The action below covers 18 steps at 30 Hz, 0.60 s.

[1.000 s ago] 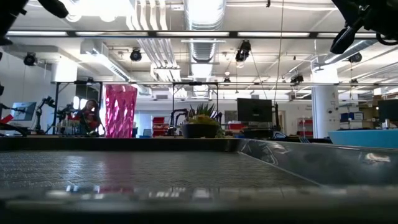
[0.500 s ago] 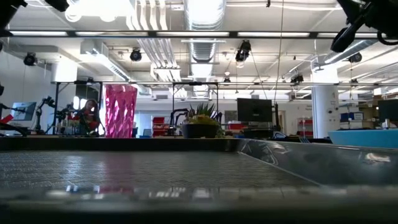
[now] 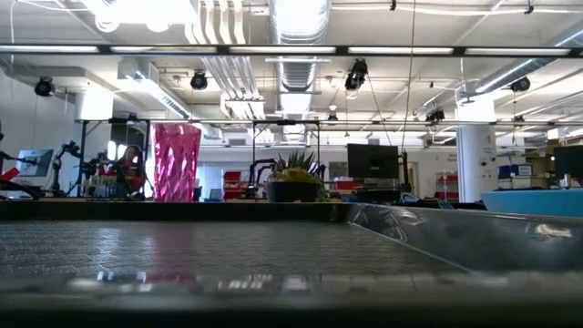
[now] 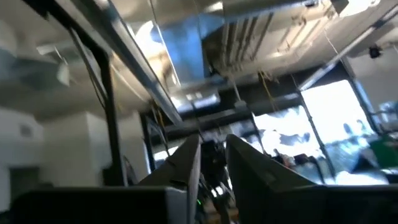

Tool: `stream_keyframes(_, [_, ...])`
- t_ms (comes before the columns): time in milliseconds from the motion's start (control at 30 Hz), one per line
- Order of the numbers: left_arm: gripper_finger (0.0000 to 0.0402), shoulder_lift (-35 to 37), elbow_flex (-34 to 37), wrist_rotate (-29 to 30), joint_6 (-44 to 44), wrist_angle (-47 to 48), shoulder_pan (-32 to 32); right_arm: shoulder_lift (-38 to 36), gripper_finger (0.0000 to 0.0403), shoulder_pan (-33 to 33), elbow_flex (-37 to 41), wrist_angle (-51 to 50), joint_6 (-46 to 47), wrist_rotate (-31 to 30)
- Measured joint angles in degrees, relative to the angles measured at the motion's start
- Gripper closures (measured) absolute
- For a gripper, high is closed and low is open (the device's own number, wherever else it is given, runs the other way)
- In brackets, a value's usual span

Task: Pick and place plate/cup/fork/spoon on tray
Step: Put the purple cup on the black serving tray

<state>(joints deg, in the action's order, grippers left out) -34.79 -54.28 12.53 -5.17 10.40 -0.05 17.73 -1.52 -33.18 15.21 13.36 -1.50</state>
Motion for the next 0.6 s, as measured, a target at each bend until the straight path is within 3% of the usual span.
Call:
stream_keyframes(133, [0.027,-7.4,-9.7,11.1,0.3,18.7,0.0,10.4,0.0283,0.0,-15.0,-15.2,-3.7,0.0])
stream_keyframes(300, [0.0269,-14.2,-16.4,28.3,5.8,36.3,0.1,21.7,0.0261,0.0,-31.1,-30.7,-5.4,0.5])
stream_keyframes(400, [0.0269,-16.6,-17.9,30.3,10.7,43.2,0.6,27.2,0.0257,0.0,-38.1,-37.9,-5.9,0.6])
stream_keyframes(600, [0.0269,-18.9,-17.4,29.0,21.5,52.8,4.0,36.3,0.0257,0.0,-47.6,-47.4,-7.3,0.5])
